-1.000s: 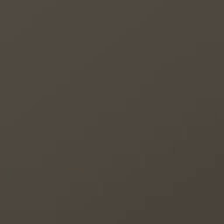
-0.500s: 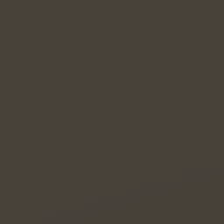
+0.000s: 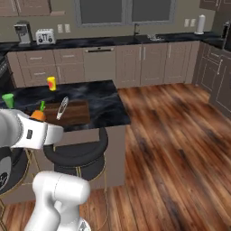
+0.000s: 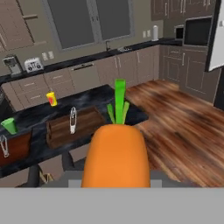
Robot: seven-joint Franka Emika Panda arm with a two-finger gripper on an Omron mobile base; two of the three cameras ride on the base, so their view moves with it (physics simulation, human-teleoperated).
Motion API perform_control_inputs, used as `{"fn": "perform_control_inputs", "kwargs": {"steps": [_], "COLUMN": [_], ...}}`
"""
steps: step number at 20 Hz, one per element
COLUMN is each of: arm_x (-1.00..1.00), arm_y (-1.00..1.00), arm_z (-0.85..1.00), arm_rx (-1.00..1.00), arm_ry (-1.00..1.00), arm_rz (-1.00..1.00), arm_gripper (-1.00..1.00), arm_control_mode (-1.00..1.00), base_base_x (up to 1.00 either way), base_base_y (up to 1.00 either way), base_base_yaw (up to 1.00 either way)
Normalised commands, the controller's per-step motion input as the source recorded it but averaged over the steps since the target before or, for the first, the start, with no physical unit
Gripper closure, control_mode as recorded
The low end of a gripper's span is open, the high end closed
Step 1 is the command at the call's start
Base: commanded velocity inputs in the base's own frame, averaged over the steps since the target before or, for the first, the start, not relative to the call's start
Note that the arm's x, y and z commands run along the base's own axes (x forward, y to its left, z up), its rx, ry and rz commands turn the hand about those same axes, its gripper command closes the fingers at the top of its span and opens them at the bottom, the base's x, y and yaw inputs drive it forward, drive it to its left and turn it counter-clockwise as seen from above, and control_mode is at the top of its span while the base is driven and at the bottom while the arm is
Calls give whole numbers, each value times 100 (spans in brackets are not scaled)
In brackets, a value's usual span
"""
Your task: Gather the mushroom and carrot from the fridge and place them on a tray on the dining counter. Then gather the chicken drumsticks from the fridge and place them on the other tray.
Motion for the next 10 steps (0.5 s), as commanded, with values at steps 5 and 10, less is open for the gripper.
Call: {"fn": "perform_control_inputs", "kwargs": {"steps": [5, 10], "arm_x": [0, 0], "arm_y": [0, 0], "arm_z": [0, 0], "arm_rx": [0, 0], "arm_ry": [0, 0], "arm_rz": [0, 0], "arm_gripper": [100, 100], "arm_control_mode": [100, 100], "base_base_x": [50, 40], "base_base_y": [16, -15], "base_base_yaw": [29, 24]}}
